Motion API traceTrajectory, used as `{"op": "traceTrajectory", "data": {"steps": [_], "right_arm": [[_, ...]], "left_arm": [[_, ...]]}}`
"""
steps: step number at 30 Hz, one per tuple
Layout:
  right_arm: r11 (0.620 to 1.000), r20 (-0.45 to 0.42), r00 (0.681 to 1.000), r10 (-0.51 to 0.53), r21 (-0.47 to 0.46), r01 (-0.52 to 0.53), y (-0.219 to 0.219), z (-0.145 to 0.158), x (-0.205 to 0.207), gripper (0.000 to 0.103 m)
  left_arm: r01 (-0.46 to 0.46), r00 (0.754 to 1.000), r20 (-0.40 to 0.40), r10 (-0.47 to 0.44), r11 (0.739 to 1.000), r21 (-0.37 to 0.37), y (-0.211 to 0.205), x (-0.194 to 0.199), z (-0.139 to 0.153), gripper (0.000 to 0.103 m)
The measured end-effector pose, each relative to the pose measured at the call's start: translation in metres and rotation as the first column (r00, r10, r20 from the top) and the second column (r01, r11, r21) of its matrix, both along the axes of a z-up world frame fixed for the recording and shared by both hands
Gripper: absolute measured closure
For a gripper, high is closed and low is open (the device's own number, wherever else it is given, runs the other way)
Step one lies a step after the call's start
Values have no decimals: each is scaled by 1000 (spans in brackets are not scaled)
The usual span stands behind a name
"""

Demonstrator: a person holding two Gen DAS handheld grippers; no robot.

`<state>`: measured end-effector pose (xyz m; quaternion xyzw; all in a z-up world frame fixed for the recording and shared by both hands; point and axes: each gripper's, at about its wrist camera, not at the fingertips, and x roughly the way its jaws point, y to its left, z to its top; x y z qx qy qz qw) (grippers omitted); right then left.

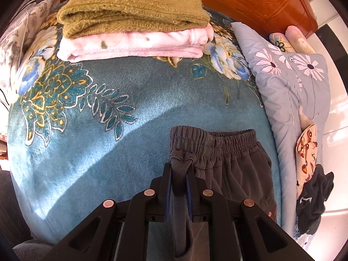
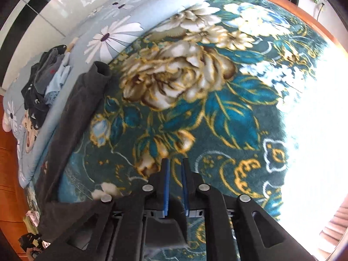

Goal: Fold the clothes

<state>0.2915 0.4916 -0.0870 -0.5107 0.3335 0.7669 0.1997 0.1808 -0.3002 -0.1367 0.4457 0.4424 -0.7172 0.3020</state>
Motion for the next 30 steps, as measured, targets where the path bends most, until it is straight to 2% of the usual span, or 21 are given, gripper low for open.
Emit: {"op": "traceTrajectory", "data": {"steps": [1, 5, 7, 10, 11, 14, 18, 21, 24, 26, 30], "right_arm": [[1000, -39, 999, 10, -16, -10, -1, 1, -13, 74], [984, -172, 985, 29, -171, -59, -32, -21, -82, 72], [971, -164, 986, 23, -230, -61, -51, -39, -118, 72], [952, -148, 989, 18, -300, -62, -73, -51, -151, 72], [947, -152, 988, 38, -309, -84, -78, -49, -155, 72], [949, -164, 977, 138, -262, -178, -89, -33, -152, 72], [955, -175, 965, 194, -191, -226, -72, -1, -100, 72], [967, -149, 979, 140, -191, -167, -50, 10, -35, 60], [971, -88, 996, 18, -236, -38, -31, 4, 37, 58], [958, -52, 996, -71, -280, 54, -22, -5, 81, 57], [922, -16, 990, -143, -366, 127, -35, -26, 133, 50]], "left_arm": [[-6, 1000, 10, 6, 1000, 5, 1, -1, -2, 86], [-18, 999, 37, 18, 1000, -1, 3, -4, -6, 81], [-14, 999, 45, 14, 1000, -9, 3, -5, -7, 80], [-8, 998, 56, 9, 1000, -20, 4, -7, -9, 80], [-6, 998, 60, 7, 1000, -24, 4, -8, -9, 80], [-12, 997, 73, 14, 1000, -20, 4, -10, -14, 79], [3, 996, 93, -2, 1000, -14, 5, -13, -18, 77], [15, 994, 108, -15, 1000, -5, 6, -16, -21, 71], [21, 989, 145, -23, 1000, 16, 4, -15, -25, 61], [18, 986, 164, -22, 999, 27, 2, -13, -27, 56], [21, 984, 177, -33, 997, 70, -2, -8, -28, 49]]}}
